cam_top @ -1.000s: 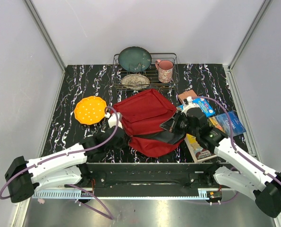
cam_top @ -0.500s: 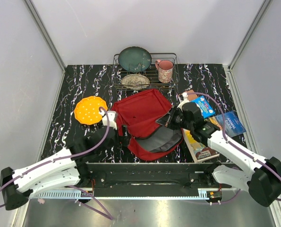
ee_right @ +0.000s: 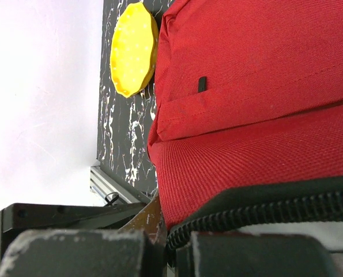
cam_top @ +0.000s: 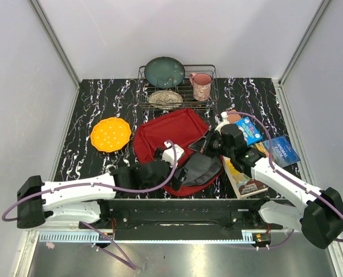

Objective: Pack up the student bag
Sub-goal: Unzip the student bag at the center of the board, then pick up the book from the center of the board.

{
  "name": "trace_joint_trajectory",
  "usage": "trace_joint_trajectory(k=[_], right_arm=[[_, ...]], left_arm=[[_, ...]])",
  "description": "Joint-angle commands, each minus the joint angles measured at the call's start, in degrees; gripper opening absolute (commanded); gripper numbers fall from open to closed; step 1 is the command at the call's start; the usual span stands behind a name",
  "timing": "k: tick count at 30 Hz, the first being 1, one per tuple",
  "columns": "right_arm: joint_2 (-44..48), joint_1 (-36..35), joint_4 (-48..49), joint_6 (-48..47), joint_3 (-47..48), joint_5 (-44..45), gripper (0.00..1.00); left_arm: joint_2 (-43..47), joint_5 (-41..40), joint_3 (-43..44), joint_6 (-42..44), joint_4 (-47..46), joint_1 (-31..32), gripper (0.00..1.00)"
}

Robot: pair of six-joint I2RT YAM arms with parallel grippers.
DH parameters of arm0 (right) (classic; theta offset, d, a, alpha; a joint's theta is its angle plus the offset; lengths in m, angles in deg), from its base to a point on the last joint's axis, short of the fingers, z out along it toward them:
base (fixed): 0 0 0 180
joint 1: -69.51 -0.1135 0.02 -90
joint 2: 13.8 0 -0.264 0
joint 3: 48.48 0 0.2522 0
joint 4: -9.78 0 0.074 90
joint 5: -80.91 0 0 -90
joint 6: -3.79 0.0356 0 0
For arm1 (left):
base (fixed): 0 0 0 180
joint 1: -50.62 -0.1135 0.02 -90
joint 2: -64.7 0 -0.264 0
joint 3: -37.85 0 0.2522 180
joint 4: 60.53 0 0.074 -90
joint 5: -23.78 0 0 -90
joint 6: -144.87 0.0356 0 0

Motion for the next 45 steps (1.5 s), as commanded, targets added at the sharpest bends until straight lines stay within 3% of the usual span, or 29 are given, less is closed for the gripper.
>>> trace_joint_trajectory(k=[1,3,5,6,7,9,12,16,20,23,27,31,36,45], right_arm=[[0.9,0.5,2.0,-0.5,2.7,-0.4,0.02],[1.2,0.5,2.0,-0.6,2.6,-0.1,0.02],[1.4,0.5,-0.6,-1.4,3.1,0.5,0.07],[1.4,0.5,-4.3,-2.0,3.5,2.3,0.29],[2.0,0.5,-6.7,-3.0,4.2,3.8,0.46],[3.7,0.5,-13.6,-5.4,5.4,9.3,0.68],[11.6,0.5,-20.2,-7.0,4.2,14.5,0.79],[20.5,0.5,-29.6,-6.8,2.8,18.6,0.83],[26.6,0.5,-42.4,-1.0,2.9,34.2,0.89],[28.7,0.6,-48.2,1.8,2.2,42.6,1.0],[23.8,3.6,-49.6,1.5,1.4,48.0,1.0],[19.3,14.8,-48.5,-3.8,1.9,42.2,1.0],[22.8,31.6,-42.6,-6.8,0.2,29.1,1.0],[14.0,44.3,-39.2,-10.1,-0.9,28.6,1.0]], left_arm=[[-2.8,-5.3,2.0,2.8,-7.9,0.5,0.97],[-4.6,-7.2,1.9,1.2,-9.3,0.5,0.96],[-6.4,-14.2,3.1,-1.2,-6.6,0.5,0.94],[-7.8,-17.9,4.5,-3.3,-3.0,0.4,0.93],[-8.1,-19.3,4.9,-4.1,-1.4,0.5,0.93],[-6.2,-20.8,4.4,-7.4,1.8,0.5,0.95],[1.6,-18.9,1.1,-9.6,2.0,0.5,0.97],[11.7,-19.0,-1.0,-10.7,3.4,0.1,0.99],[15.9,-17.0,2.9,-8.3,3.9,0.0,0.99],[11.8,-11.7,5.5,-6.0,-0.1,0.0,0.99],[-0.5,-0.1,10.4,-6.2,-5.6,0.1,0.99],[-12.5,8.1,13.4,-8.5,-14.9,0.2,0.99],[-25.3,14.4,20.2,-12.1,-21.6,0.3,0.99],[-43.5,25.3,35.8,-15.5,-22.6,-2.5,0.99]])
